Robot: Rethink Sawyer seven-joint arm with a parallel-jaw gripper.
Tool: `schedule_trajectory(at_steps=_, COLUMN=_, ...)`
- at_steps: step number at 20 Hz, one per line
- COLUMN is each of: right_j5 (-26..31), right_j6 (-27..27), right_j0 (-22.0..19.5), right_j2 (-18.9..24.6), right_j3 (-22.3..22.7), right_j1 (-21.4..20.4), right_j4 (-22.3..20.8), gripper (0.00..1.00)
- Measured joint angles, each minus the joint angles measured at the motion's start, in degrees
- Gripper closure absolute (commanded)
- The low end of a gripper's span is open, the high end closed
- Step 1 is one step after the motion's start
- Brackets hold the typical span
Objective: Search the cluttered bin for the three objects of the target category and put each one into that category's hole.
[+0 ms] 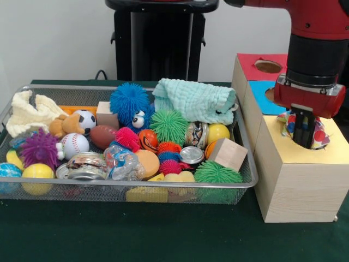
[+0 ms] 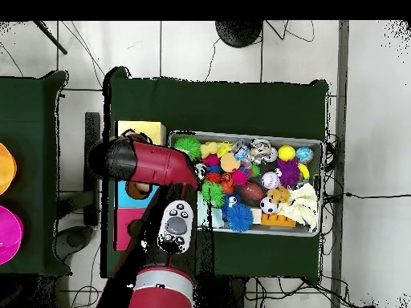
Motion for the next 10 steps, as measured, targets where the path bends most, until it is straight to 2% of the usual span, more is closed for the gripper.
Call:
schedule_trajectory(at_steps=4, right_j5=-2.2, right_j6=0.0, right_j0=-1.3, right_j2=2.5, right_j3=0.0, right_j1=0.5, right_j4=0.0, gripper=1.0)
schedule_trajectory(at_steps=10, right_j5=-3.1, right_j6=0.0, right_j0=-2.0, right_j2=3.7, right_j3=0.0, right_j1=1.2, right_j4=0.0, gripper=1.0)
